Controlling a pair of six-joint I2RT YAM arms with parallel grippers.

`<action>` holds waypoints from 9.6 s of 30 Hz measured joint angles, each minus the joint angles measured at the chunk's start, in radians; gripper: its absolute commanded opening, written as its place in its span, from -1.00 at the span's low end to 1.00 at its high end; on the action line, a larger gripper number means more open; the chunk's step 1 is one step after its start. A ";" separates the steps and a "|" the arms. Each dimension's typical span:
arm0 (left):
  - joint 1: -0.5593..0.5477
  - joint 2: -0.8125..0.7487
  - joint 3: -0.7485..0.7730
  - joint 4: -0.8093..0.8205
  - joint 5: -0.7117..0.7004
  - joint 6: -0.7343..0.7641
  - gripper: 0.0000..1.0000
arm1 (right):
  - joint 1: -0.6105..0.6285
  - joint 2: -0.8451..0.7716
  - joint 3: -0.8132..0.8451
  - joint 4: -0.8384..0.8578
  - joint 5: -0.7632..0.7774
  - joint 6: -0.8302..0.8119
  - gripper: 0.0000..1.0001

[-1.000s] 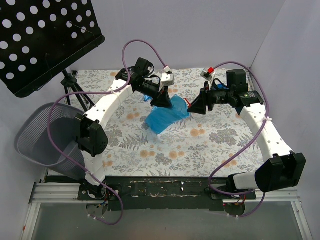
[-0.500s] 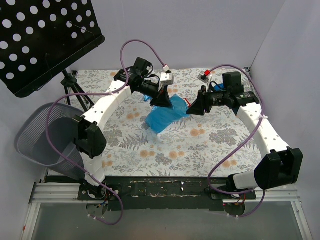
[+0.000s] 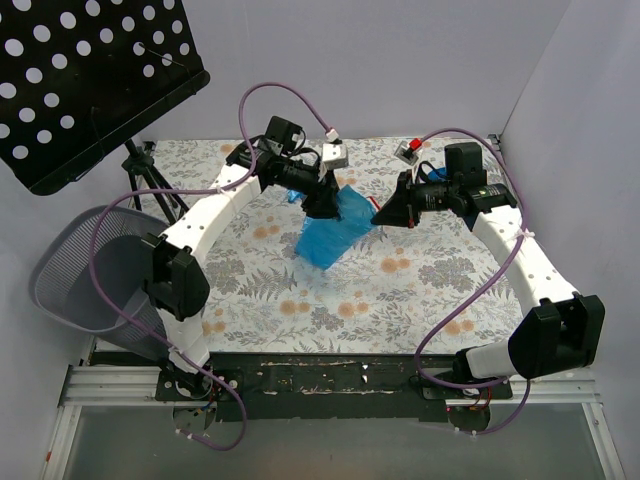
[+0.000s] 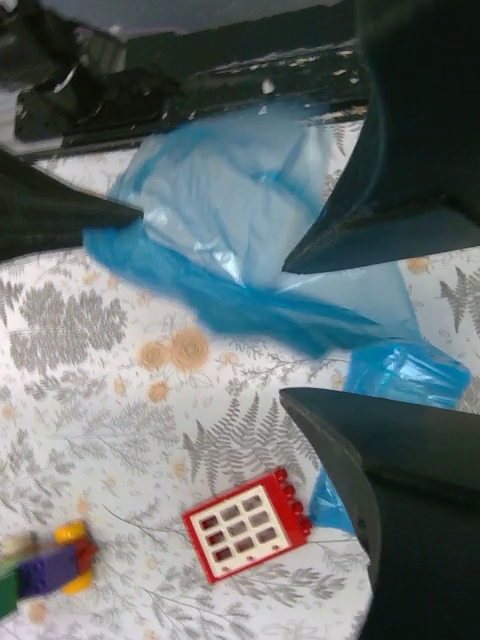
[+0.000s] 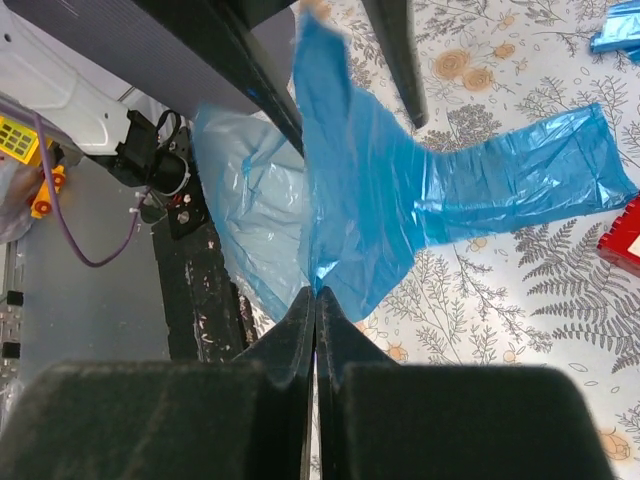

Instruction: Put the trash bags into the trash bin

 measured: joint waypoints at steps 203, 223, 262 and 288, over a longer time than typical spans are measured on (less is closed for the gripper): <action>-0.038 -0.175 -0.177 0.639 -0.307 -0.651 -1.00 | 0.011 -0.127 0.047 0.141 0.474 0.028 0.67; -0.049 -0.129 -0.111 0.562 -0.255 -0.773 -1.00 | 0.177 -0.036 0.126 0.256 0.744 -0.027 0.50; -0.037 -0.205 -0.094 0.377 -0.353 -0.525 -1.00 | 0.162 -0.169 -0.068 0.406 0.343 -0.109 0.49; -0.050 -0.205 -0.077 0.286 -0.248 -0.442 -1.00 | 0.193 -0.025 -0.030 0.512 0.496 -0.066 0.56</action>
